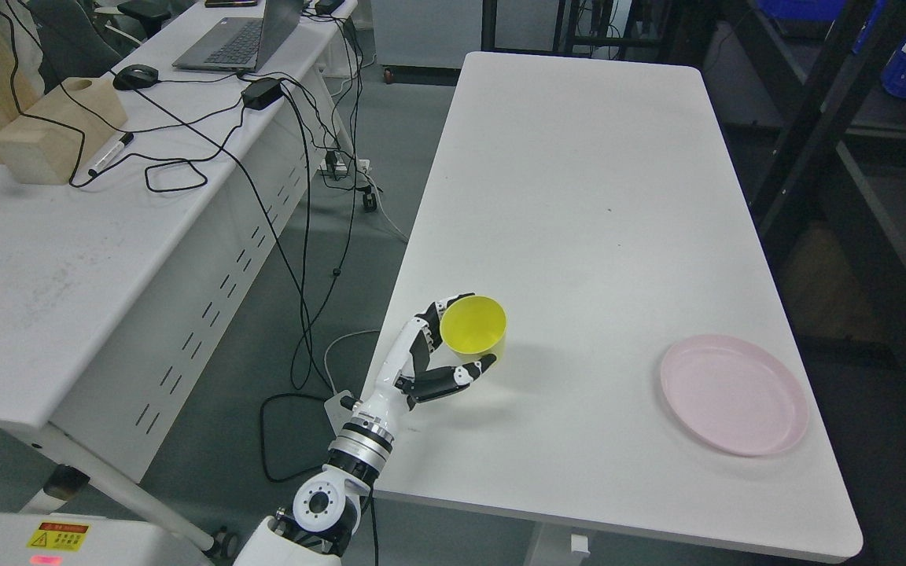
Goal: Place yellow IKEA cup on middle right shelf
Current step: 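Close the left hand on the yellow cup and lift it off the table, then hold the cup in the left hand while turning toward the metal shelves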
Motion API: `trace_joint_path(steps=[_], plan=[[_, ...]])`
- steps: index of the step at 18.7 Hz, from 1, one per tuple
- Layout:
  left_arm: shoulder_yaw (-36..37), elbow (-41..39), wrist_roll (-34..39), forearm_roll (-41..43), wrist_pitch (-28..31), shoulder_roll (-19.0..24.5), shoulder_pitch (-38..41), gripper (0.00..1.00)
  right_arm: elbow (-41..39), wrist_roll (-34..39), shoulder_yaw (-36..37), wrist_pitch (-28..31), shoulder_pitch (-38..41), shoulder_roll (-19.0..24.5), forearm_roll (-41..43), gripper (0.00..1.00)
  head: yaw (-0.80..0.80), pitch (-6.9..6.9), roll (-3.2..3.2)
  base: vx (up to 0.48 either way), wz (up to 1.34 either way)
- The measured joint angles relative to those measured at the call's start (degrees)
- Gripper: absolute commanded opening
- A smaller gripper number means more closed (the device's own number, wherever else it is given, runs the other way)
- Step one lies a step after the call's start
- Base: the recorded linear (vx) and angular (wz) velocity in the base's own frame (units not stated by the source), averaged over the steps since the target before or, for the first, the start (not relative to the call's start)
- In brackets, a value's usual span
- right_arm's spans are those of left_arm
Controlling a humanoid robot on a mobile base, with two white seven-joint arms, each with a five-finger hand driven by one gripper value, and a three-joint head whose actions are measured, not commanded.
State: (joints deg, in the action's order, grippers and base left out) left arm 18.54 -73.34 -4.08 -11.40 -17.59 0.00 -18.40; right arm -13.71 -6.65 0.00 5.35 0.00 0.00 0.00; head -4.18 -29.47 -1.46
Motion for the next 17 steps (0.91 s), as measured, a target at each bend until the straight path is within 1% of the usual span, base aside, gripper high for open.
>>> trace_joint_path(steps=[8,12,17], plan=[[-3.5,-10.6,0.0,-0.6,-3.0,0.0,7.7,0.0,0.0,0.0,0.0,0.0,0.0,0.0,0.0,0.99,0.0,0.0,0.0,-0.061,-0.03],[-4.6,-14.1,0.0,-0.7,-3.3,0.0,9.3,0.0,0.0,0.0,0.0,0.0,0.0,0.0,0.0,0.99,0.0,0.0,0.0,-0.116,0.08],[-5.5,-16.6,0.0,-0.7,-3.3,0.0,10.1,0.0,0.0,0.0,0.0,0.0,0.0,0.0,0.0,0.99,0.0,0.0,0.0,-0.159,0.09]])
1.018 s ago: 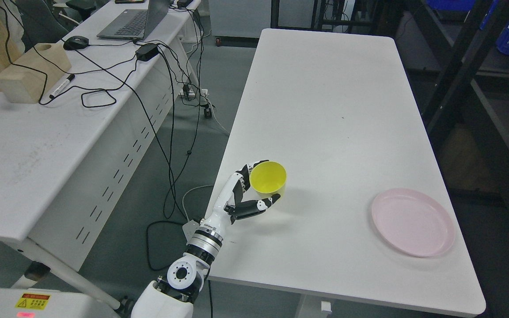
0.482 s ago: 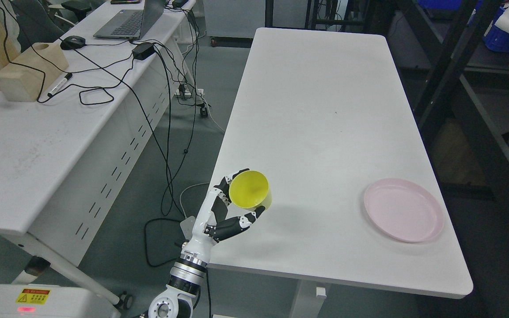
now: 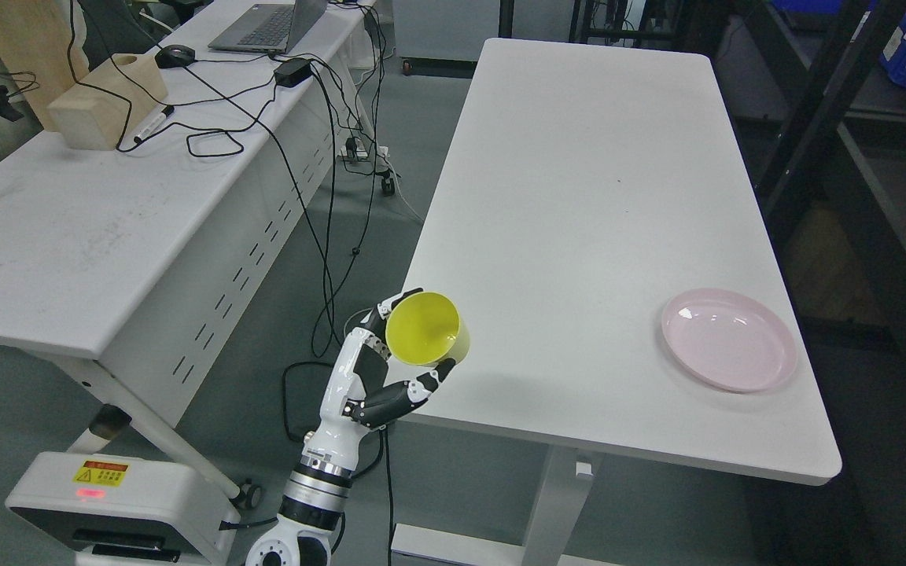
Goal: Place yellow IKEA cup on middle right shelf
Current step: 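Hold the cup in the left hand while turning toward the metal shelves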
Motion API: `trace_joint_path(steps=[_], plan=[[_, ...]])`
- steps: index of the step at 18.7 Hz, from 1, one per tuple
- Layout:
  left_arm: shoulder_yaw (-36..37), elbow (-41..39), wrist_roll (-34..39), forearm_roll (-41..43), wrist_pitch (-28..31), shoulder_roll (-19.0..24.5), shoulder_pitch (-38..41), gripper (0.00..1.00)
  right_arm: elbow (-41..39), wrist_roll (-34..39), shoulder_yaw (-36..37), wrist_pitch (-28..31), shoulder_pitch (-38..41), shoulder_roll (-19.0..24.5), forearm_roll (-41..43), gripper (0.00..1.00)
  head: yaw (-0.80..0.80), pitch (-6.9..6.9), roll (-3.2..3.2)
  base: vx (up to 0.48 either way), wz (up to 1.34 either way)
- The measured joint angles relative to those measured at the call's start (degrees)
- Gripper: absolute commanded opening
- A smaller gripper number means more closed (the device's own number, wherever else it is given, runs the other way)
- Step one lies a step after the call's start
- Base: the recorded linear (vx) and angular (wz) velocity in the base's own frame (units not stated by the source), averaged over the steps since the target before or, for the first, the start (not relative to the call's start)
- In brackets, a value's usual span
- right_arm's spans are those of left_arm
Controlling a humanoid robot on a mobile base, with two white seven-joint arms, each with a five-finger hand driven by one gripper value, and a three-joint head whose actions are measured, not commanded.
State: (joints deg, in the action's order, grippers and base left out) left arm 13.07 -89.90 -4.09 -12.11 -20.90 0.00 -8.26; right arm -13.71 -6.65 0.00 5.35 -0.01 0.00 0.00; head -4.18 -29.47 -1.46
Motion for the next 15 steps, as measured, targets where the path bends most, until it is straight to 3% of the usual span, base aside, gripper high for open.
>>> trace_joint_path(steps=[15], plan=[[-1.8,-2.7,0.2,0.0,0.1,0.0,0.4,0.0,0.0,0.0,0.0,0.0,0.0,0.0,0.0,0.99,0.0,0.0,0.0,-0.244,-0.28]])
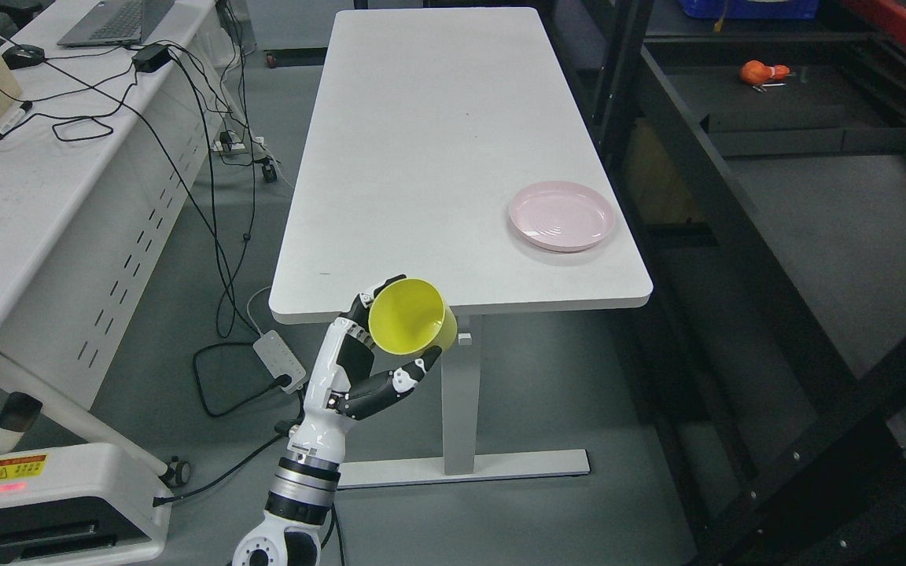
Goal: Place yellow IKEA cup on middle right shelf
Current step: 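Hold the cup in the left hand while turning toward the metal shelves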
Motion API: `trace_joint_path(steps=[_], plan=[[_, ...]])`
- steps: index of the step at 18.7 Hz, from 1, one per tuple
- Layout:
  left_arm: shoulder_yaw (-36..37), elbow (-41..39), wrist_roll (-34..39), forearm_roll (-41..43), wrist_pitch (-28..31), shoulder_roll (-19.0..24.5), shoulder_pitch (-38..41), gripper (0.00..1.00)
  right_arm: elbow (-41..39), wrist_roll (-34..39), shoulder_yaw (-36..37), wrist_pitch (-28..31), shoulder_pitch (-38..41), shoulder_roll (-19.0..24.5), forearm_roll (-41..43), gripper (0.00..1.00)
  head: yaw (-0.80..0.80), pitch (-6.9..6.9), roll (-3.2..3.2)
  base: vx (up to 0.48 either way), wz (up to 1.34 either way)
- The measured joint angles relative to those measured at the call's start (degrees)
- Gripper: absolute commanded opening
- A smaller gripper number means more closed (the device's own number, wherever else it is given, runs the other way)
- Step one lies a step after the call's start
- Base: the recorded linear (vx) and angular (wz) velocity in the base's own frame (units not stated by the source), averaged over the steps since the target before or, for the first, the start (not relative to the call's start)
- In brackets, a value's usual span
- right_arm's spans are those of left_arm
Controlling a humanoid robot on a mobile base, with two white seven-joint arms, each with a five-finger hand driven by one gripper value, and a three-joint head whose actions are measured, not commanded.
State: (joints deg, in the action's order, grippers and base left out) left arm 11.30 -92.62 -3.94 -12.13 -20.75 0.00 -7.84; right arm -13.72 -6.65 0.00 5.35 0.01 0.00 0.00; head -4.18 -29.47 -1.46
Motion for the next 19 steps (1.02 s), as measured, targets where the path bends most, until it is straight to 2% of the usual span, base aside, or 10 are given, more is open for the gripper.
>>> trace_joint_path(steps=[12,19], plan=[[-0.8,-0.8,-0.1,0.0,0.2,0.0,-0.4,0.0,0.0,0.0,0.0,0.0,0.0,0.0,0.0,1.0,0.0,0.0,0.0,-0.256,-0.19],[-1.0,-1.1,-0.2,0.0,0.2,0.0,-1.7,0.0,0.0,0.0,0.0,0.0,0.0,0.0,0.0,0.99,0.0,0.0,0.0,-0.142,-0.31]])
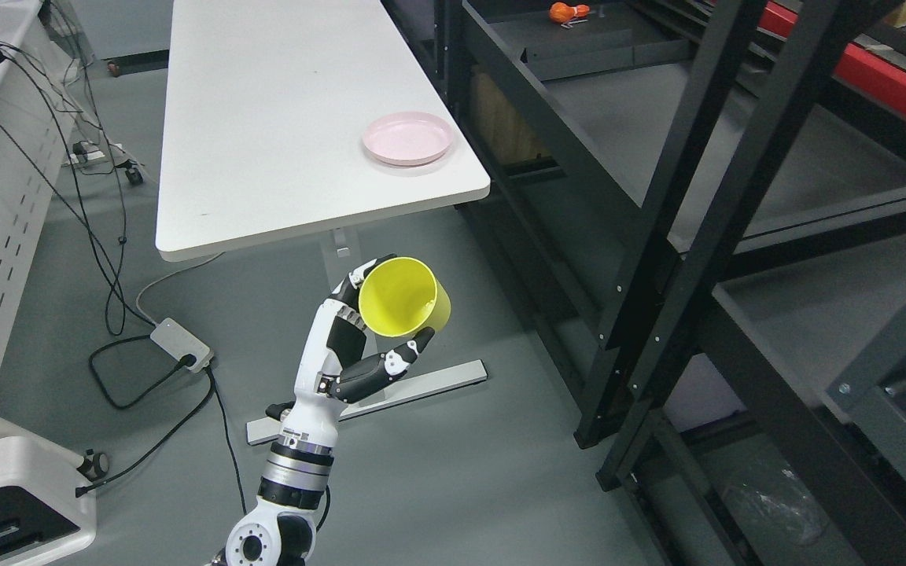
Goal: Place yellow IKEA cup on middle right shelf
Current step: 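Hold the cup in the left hand while turning toward the metal shelves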
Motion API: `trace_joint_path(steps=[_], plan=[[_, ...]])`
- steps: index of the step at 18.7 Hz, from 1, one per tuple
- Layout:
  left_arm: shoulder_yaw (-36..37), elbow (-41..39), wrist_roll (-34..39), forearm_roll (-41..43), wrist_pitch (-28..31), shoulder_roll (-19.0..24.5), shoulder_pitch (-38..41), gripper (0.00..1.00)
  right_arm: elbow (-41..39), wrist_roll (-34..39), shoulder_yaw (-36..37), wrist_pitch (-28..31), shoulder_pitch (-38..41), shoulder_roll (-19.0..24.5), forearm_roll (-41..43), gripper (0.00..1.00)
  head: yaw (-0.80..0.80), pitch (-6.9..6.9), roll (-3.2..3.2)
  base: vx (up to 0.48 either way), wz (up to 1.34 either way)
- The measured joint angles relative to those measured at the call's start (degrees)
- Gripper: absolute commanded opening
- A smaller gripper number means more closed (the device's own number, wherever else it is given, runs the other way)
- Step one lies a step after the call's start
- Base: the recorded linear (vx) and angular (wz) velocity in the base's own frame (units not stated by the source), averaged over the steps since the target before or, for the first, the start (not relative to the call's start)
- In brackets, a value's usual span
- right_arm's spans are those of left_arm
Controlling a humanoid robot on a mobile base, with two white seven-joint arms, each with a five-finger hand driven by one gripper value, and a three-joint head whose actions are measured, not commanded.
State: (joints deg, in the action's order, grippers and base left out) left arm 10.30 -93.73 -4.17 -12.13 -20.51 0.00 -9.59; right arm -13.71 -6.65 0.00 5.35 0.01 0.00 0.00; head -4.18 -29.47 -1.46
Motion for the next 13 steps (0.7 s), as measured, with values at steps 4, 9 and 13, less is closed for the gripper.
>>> trace_joint_path(steps=[4,9,13], plan=[[0.0,-0.1,0.0,0.0,-0.2,0.0,-0.6,0.0,0.0,0.0,0.0,0.0,0.0,0.0,0.0,0.99,0.0,0.0,0.0,-0.052,-0.23],[0.4,-0.3,0.0,0.0,-0.3,0.0,-1.7,0.01,0.0,0.0,0.0,0.0,0.0,0.0,0.0,0.99,0.0,0.0,0.0,-0.039,-0.19],[0.9,-0.4,0.0,0.0,-0.4,0.0,-2.4,0.01,0.0,0.0,0.0,0.0,0.0,0.0,0.0,1.0,0.0,0.0,0.0,-0.045,-0.34]])
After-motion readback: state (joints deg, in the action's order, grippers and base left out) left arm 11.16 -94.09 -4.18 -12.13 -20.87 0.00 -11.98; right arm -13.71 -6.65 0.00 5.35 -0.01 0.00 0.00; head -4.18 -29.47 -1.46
